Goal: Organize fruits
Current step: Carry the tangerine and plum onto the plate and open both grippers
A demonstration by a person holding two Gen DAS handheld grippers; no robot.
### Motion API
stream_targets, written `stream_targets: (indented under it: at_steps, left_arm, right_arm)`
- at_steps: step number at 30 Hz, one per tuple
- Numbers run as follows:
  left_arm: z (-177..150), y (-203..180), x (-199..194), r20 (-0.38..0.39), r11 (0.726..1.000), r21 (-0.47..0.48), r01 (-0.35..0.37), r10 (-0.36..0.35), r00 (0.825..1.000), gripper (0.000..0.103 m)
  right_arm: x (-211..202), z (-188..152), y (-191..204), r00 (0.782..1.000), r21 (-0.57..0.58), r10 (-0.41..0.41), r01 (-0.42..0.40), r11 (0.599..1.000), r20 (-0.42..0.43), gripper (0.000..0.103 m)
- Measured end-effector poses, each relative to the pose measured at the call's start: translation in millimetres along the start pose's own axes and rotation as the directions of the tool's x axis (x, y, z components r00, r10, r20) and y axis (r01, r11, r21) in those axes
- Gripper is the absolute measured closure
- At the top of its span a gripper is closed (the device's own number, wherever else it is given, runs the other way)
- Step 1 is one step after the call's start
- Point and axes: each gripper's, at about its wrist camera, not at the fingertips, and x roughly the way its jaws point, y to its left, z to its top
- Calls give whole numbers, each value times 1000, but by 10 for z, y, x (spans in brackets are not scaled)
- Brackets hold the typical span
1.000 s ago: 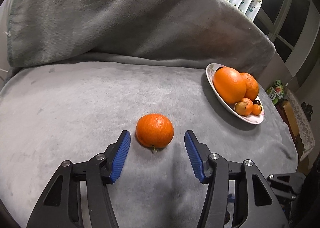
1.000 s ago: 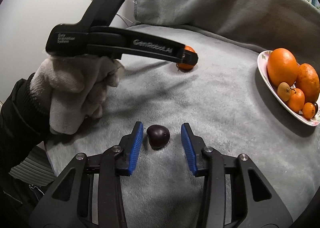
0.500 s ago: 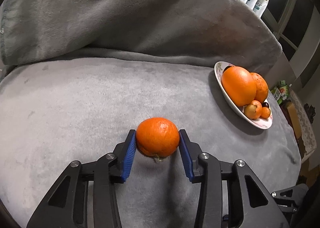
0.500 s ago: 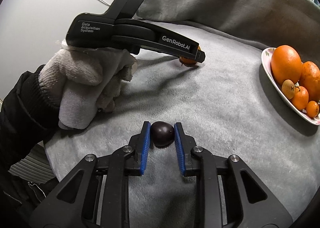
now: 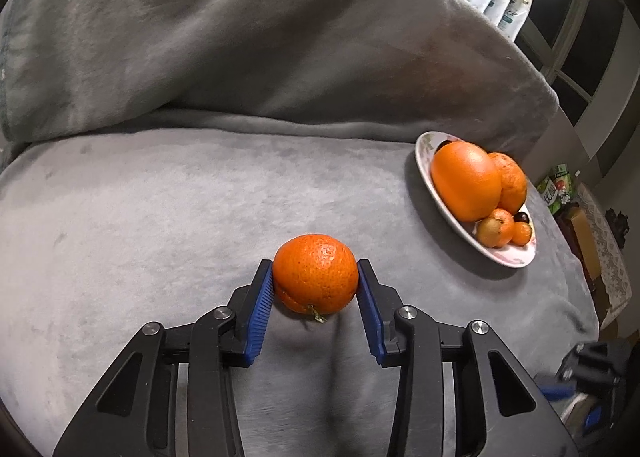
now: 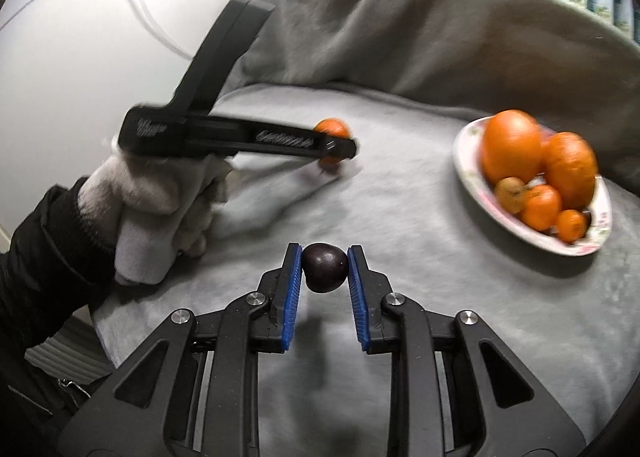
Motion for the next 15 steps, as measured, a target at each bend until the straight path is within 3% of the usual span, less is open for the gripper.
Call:
stream_targets:
  at_steps: [15]
  left_arm:
    - [380, -561, -30, 39, 992, 105, 74, -79, 996, 64]
  right_arm:
    - [-391, 79, -560, 987, 102, -130, 120, 988, 97, 79]
